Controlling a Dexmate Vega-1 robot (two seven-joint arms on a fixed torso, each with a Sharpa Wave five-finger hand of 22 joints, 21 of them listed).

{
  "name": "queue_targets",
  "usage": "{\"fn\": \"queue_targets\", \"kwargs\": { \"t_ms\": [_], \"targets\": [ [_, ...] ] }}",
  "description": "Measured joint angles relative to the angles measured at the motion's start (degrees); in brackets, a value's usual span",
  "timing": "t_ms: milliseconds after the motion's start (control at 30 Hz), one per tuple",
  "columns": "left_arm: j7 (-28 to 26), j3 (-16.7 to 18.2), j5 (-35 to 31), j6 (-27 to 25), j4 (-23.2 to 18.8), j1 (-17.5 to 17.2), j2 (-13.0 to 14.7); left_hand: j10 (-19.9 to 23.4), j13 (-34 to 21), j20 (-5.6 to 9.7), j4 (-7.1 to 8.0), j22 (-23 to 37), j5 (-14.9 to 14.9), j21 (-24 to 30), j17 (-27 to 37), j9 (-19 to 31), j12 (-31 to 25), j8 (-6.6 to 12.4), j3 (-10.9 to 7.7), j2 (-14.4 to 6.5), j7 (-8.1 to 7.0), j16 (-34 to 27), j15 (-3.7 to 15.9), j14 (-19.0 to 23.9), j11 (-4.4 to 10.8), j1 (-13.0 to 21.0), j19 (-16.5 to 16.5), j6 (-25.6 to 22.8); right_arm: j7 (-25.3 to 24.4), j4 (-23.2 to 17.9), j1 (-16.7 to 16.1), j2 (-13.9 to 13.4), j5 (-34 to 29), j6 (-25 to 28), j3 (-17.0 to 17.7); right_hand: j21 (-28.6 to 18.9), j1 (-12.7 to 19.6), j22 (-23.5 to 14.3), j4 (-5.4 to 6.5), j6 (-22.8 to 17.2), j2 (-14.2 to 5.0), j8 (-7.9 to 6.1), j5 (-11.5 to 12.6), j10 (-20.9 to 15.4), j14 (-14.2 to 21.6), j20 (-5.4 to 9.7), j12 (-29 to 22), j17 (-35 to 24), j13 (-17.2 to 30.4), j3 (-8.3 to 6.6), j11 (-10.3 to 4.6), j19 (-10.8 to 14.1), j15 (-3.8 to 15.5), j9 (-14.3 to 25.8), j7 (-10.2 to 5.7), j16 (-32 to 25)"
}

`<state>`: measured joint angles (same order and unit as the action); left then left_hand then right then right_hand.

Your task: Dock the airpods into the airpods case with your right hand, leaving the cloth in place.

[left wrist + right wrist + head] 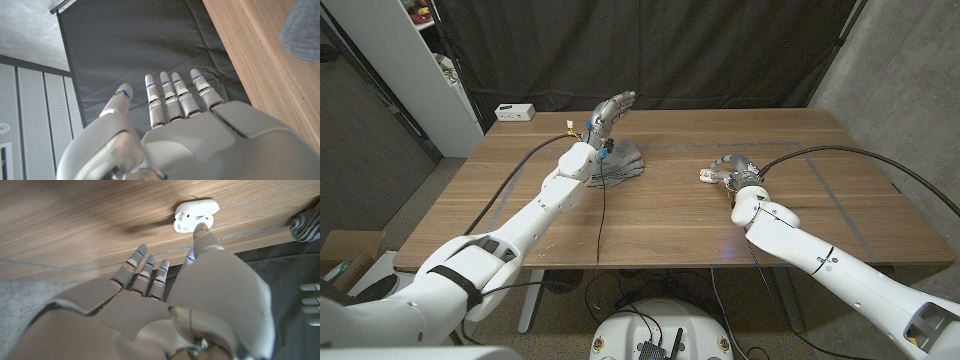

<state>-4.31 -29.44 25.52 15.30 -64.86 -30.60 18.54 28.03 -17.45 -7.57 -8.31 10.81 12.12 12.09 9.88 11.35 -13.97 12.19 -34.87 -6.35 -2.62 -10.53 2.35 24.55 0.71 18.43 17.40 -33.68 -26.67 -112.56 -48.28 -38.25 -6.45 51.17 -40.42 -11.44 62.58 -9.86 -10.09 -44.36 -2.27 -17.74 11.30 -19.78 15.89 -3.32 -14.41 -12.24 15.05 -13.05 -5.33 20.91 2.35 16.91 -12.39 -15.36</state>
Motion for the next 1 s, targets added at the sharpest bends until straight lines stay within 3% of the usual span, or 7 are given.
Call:
{"fn": "queue_targets", "kwargs": {
  "t_ms": [133, 333, 700, 1000],
  "targets": [
    [-1.38, 0.05, 0.23, -3.91, -3.39, -0.60, 0.77, -0.21, 0.00, -0.02, -0.16, 0.00, 0.00, 0.00, 0.00, 0.00, 0.00, 0.00, -0.16, -0.29, 0.18, 0.00, 0.00, 0.00, -0.21, 0.29, 0.02, -0.18, 0.01, -0.29, -0.10, -0.76, -0.23, 0.07, -0.07, 0.00, 0.45, 0.00, 0.24, -0.83, 0.00, 0.00, 0.00, -0.30, 0.00, 0.59, 0.00, 0.00, 0.00, -0.23, -1.26, -0.01, 0.00, -0.15, 0.84, 0.00],
    [-1.99, 0.04, 0.26, -5.32, -6.75, -1.51, 1.50, -0.21, 0.00, -0.32, -0.16, 0.00, 0.00, 0.00, 0.00, 0.00, 0.00, 0.00, -0.16, -0.29, 0.49, 0.00, 0.00, 0.00, -0.20, 0.29, -0.29, -0.48, 0.30, -0.30, -0.14, -1.08, -0.36, -1.27, -0.12, 0.23, 0.45, 0.00, 0.24, -1.63, -0.01, 0.00, 0.00, -0.55, 0.00, 1.30, 0.00, -0.17, 0.27, -0.23, -2.10, -0.34, 0.00, -0.16, 0.83, 0.00],
    [-4.09, -0.26, -0.01, -8.41, -9.02, -2.33, 1.84, -0.20, -0.26, -0.32, -0.15, 0.00, 0.00, 0.00, 0.00, -0.01, 0.00, 0.00, -0.15, -0.29, 0.48, 0.00, 0.00, 0.01, -0.20, 0.29, -0.29, -0.48, 0.55, 1.62, -1.52, -3.10, -0.61, -6.21, 0.39, 0.23, 1.30, -0.01, 0.63, -1.76, -0.23, 0.00, 0.00, -0.45, 0.00, 1.80, 0.00, -0.17, 0.27, -0.30, -3.20, -0.85, 0.00, -0.54, -0.15, 0.00],
    [-4.45, -0.56, -0.36, -8.68, -9.87, -2.77, 1.86, -0.20, -0.26, -0.34, -0.15, -0.01, 0.00, -0.01, 0.01, 0.26, 0.00, 0.00, -0.15, -0.29, 0.48, 0.00, 0.00, 0.01, -0.20, 0.29, -0.31, -0.48, 0.64, 2.62, -2.80, -3.93, -0.66, -9.16, 1.52, 0.23, 1.29, -0.01, 0.63, -2.24, -0.22, 0.00, 0.00, -0.45, 0.00, 2.04, 0.00, -0.44, 0.26, -0.30, -3.20, -1.08, 0.00, -0.70, -0.38, 0.00]
  ]
}}
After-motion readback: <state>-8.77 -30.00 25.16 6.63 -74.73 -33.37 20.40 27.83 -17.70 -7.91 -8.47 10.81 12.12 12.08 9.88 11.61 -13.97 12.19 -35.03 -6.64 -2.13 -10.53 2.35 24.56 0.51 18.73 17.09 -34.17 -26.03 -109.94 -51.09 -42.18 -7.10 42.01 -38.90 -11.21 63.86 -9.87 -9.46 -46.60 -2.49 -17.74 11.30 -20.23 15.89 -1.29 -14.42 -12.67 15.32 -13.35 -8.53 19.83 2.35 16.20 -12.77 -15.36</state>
